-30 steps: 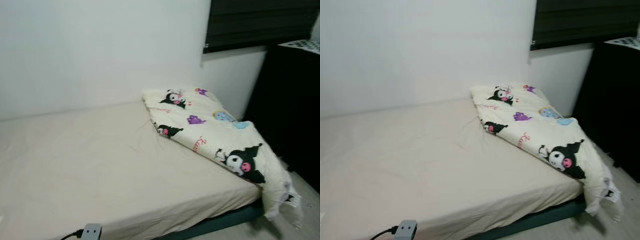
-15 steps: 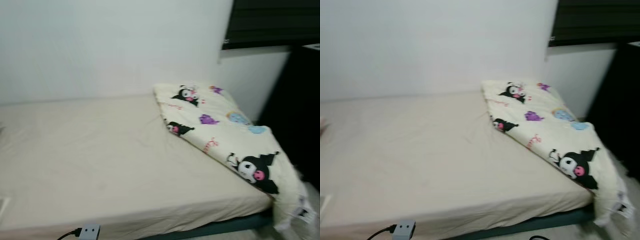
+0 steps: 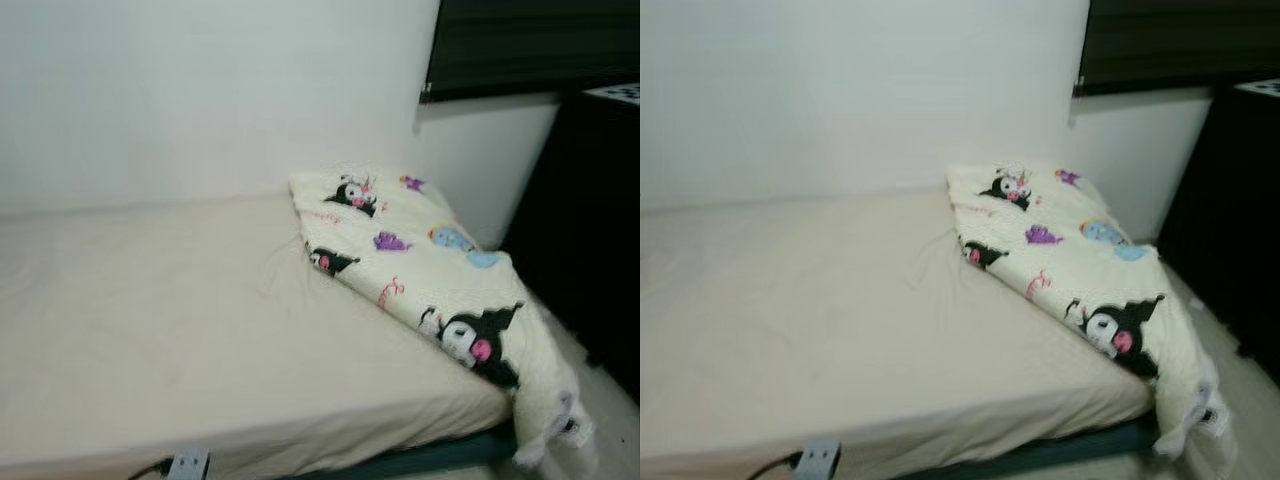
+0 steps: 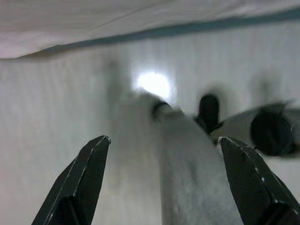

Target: Clean up the room

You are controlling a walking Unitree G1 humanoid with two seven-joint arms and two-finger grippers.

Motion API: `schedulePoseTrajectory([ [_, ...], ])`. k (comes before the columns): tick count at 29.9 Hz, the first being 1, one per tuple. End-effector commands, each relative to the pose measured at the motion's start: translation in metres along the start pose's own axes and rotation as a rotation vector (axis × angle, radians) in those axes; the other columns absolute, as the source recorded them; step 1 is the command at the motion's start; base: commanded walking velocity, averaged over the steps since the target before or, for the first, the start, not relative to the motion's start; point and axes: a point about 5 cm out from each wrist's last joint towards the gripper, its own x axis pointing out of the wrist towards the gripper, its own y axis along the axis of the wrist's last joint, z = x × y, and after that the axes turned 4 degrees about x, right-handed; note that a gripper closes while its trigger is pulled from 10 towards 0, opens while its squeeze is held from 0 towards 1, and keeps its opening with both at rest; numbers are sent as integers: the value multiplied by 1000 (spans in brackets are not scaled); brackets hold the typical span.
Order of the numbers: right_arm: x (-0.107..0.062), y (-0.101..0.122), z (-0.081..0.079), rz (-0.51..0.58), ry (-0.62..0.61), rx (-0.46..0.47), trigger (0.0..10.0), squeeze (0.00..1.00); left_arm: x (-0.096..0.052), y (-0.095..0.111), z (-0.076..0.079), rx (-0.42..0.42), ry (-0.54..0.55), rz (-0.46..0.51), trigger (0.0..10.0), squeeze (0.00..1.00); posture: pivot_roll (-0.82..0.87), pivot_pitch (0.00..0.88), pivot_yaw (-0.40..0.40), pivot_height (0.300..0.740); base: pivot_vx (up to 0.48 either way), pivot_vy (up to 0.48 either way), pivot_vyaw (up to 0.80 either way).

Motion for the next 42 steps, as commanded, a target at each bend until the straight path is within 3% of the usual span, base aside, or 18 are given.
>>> schedulePoseTrajectory([
  [1,0,0,4,17,9,14,10000,0,-2,-8,-5,-6,9,-32,10000,0,-23,0,-11,740,0,-480,775],
  [8,-1,-5,14,7,-31,15,10000,0,-2,-7,-7,-2,16,-29,10000,0,-23,0,-2,740,0,-480,221],
  [20,0,10,-22,25,30,-20,10000,0,-1,-5,-1,-2,-3,-21,10000,0,-24,0,8,740,0,-471,0],
  [38,-1,7,-36,17,40,-17,10000,0,-1,-2,-1,5,-5,-15,10000,0,-25,3,10,740,0,-21,0],
  [42,-1,4,-36,13,39,-17,10000,0,0,-2,-1,2,-2,-10,10000,0,-28,9,11,740,0,-480,0],
])
